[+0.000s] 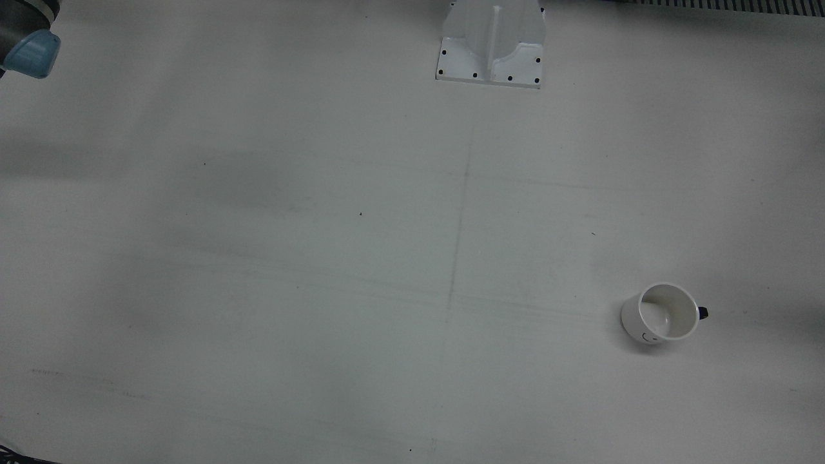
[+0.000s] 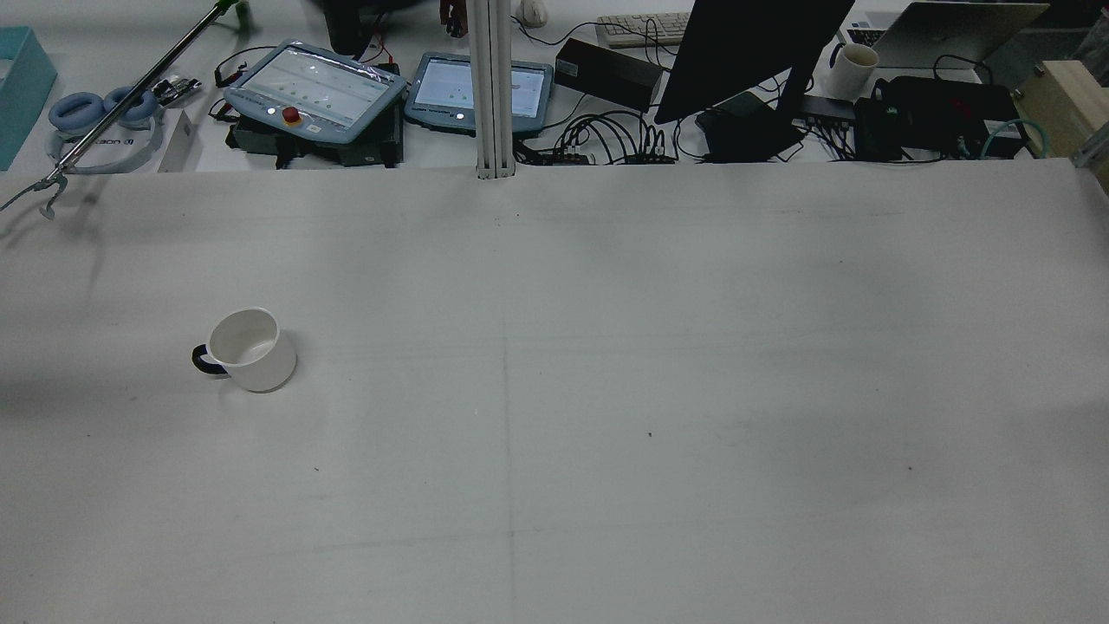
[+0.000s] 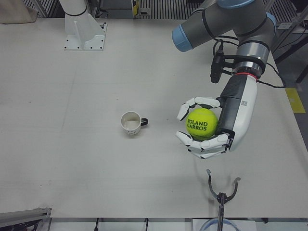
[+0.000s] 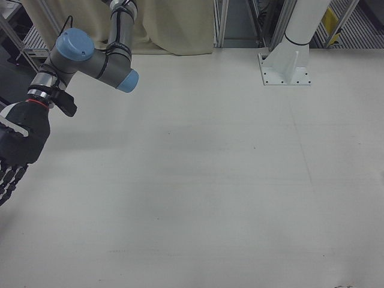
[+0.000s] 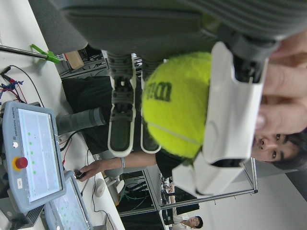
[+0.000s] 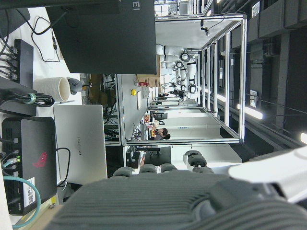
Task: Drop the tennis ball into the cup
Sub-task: 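Hold the yellow tennis ball in the left hand, arm out of view, then carry the tennis ball with the left hand toward the white mug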
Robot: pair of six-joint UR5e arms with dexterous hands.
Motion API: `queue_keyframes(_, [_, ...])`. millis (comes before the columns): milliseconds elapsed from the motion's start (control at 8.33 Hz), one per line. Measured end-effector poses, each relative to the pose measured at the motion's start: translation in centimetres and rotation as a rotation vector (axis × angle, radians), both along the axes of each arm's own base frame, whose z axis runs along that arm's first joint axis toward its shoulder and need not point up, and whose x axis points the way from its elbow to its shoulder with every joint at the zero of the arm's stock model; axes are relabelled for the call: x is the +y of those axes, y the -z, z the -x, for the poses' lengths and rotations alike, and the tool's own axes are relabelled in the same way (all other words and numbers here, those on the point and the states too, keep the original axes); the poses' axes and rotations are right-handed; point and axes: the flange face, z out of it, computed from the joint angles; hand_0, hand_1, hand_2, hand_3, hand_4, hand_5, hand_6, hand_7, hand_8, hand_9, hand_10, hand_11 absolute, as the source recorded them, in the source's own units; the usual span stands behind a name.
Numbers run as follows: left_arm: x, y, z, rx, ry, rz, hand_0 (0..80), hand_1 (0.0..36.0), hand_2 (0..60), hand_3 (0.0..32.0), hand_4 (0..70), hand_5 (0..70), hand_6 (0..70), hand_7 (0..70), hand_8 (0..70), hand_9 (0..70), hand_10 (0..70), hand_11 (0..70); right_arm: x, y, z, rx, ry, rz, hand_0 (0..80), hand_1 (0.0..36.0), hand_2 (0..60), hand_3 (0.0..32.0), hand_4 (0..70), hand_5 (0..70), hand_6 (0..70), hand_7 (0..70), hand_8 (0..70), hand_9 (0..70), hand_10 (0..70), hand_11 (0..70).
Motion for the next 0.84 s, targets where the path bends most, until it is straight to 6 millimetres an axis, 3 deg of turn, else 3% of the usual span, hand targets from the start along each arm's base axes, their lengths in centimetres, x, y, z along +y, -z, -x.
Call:
queue_keyframes(120, [0.7,0.5,0.3,0.001,0.003,-0.012,51.0,15.8,44.0,0.0,57.3,25.1,70.0,70.0,64.8,70.0,59.1,70.0,0.0,0.0,0.0,0.000,0.000,0.000,0.0,0.0,0.0,0.0,0.0,0.0,0.0,0.0,0.0,0.0,0.0,0.0])
queue_keyframes(240, [3.0,2.1,-0.4,0.000,-0.014,-0.045,47.9,14.1,49.3,0.0,55.9,22.6,70.0,70.0,64.7,70.0,57.7,70.0,0.0,0.0,0.0,0.000,0.000,0.000,0.0,0.0,0.0,0.0,0.0,0.0,0.0,0.0,0.0,0.0,0.0,0.0])
queue_keyframes(360, [5.8,3.3,-2.6,-0.001,-0.061,-0.074,45.6,11.5,52.1,0.0,52.9,21.6,70.0,70.0,64.0,70.0,57.2,70.0,0.0,0.0,0.0,0.000,0.000,0.000,0.0,0.0,0.0,0.0,0.0,0.0,0.0,0.0,0.0,0.0,0.0,0.0])
queue_keyframes(480, [7.7,3.2,-5.1,-0.002,-0.113,-0.082,43.5,10.1,52.2,0.0,52.2,21.1,70.0,70.0,63.8,70.0,56.5,70.0,0.0,0.0,0.0,0.000,0.000,0.000,0.0,0.0,0.0,0.0,0.0,0.0,0.0,0.0,0.0,0.0,0.0,0.0])
queue_keyframes(600, [9.0,3.0,-7.9,-0.006,-0.168,-0.087,42.8,9.2,52.6,0.0,51.3,22.5,70.0,70.0,63.6,70.0,56.1,70.0,0.0,0.0,0.0,-0.001,0.000,0.000,0.0,0.0,0.0,0.0,0.0,0.0,0.0,0.0,0.0,0.0,0.0,0.0])
queue_keyframes(720, [9.6,3.0,-10.4,-0.021,-0.210,-0.100,39.9,7.6,47.9,0.0,48.8,19.7,70.0,70.0,63.2,70.0,56.1,70.0,0.0,0.0,0.0,0.000,0.000,0.000,0.0,0.0,0.0,0.0,0.0,0.0,0.0,0.0,0.0,0.0,0.0,0.0])
queue_keyframes(840, [10.1,3.0,-12.8,-0.038,-0.246,-0.116,38.3,6.8,48.5,0.0,47.6,19.3,70.0,70.0,61.9,70.0,55.2,70.0,0.0,0.0,0.0,0.000,0.000,0.000,0.0,0.0,0.0,0.0,0.0,0.0,0.0,0.0,0.0,0.0,0.0,0.0])
